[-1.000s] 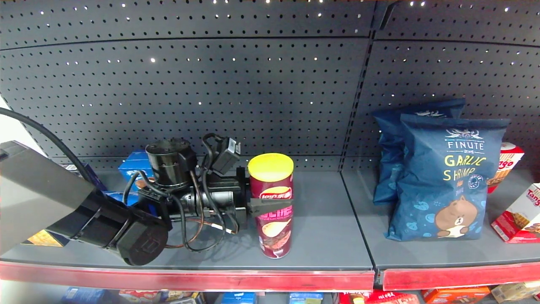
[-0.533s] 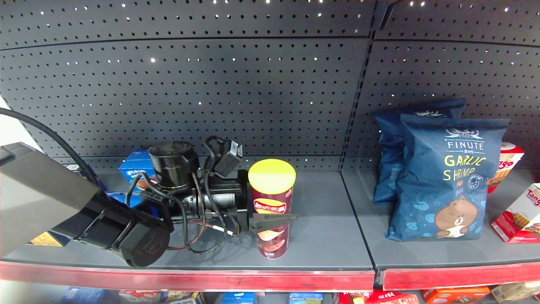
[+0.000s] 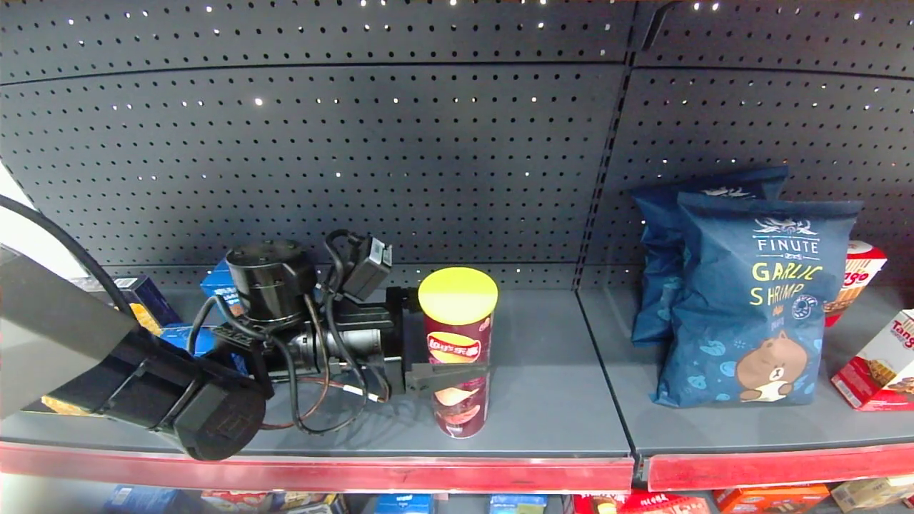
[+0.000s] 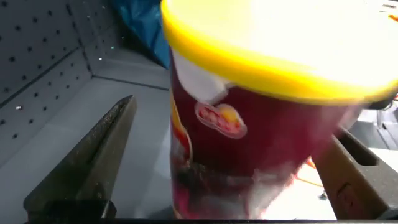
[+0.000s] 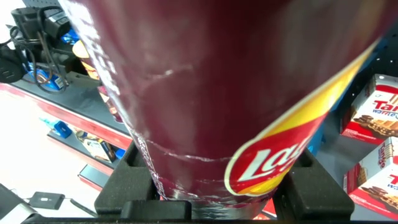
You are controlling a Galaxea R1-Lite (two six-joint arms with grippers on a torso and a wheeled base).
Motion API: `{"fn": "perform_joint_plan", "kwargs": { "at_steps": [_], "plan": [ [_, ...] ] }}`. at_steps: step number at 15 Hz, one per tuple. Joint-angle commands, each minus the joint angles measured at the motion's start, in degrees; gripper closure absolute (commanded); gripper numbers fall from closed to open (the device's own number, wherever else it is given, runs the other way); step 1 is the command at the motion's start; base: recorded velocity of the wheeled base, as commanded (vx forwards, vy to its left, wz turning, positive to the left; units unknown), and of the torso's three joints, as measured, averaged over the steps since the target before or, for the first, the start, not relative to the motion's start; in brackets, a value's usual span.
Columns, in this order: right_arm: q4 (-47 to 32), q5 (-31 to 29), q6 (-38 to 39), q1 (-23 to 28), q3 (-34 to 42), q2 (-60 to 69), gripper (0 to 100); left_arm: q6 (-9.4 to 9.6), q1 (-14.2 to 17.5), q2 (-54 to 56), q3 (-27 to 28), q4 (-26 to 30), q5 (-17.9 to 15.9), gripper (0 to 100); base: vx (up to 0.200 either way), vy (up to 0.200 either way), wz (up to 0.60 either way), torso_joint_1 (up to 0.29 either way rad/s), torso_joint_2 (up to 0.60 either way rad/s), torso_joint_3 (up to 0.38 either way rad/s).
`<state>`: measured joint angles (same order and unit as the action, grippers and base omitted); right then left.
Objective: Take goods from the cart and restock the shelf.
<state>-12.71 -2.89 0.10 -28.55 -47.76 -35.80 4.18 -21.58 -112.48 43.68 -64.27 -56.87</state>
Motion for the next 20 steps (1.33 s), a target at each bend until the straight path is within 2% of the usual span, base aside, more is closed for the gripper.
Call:
{"fn": "perform_joint_plan", "kwargs": {
  "at_steps": [1,5,8,12,15,16,17,18,19,20],
  "plan": [
    [-0.12,-0.01,0.08,-0.01,0.13,0.47,100,0.21,1.63,2.88,-3.34,-1.12,-0.08,0,0.000,0.000,0.00,0.000,0.00,0.000],
    [-0.12,-0.01,0.08,-0.01,-0.14,0.56,100,0.21,4.70,7.01,-7.64,-1.47,-0.26,0,0.000,0.000,0.00,0.000,0.00,0.000],
    [-0.03,-0.01,0.08,-0.01,-0.14,0.38,100,0.21,5.14,9.39,-10.37,-1.47,-0.26,0,0.000,0.000,0.00,0.000,0.00,0.000],
    [-0.12,-0.01,-0.01,-0.01,-0.66,0.47,100,0.04,7.95,13.96,-13.18,-1.47,0.18,0,0.000,0.000,0.00,0.000,0.00,0.000],
    [-0.12,-0.01,0.08,-0.01,-0.66,0.56,100,-1.54,10.68,18.88,-13.18,-1.39,2.11,0,0.000,0.000,0.00,0.000,0.00,0.000],
    [-0.03,-0.01,0.08,-0.01,-0.58,0.56,100,-2.60,11.91,21.34,-13.18,-1.30,4.57,0,0.000,0.000,0.00,0.000,0.00,0.000],
    [-0.03,-0.01,0.08,-0.01,-0.58,0.56,100,-2.69,12.09,21.69,-13.18,-1.30,4.84,0,0.000,0.000,0.00,0.000,0.00,0.000],
    [0.50,-0.01,0.08,-0.01,-0.84,0.38,100,-3.74,13.49,26.35,-14.15,-0.68,9.32,0,0.000,0.000,0.00,0.000,0.00,0.000],
    [0.50,0.08,0.08,-0.01,-1.10,0.38,100,-3.74,14.02,28.11,-15.03,-0.59,11.78,0,0.000,0.000,0.00,0.000,0.00,0.000],
    [0.67,0.08,0.08,-0.10,-1.81,0.21,100,-3.92,14.28,32.68,-17.84,0.37,20.13,0,0.000,0.000,0.00,0.000,0.00,0.000]
  ]
}}
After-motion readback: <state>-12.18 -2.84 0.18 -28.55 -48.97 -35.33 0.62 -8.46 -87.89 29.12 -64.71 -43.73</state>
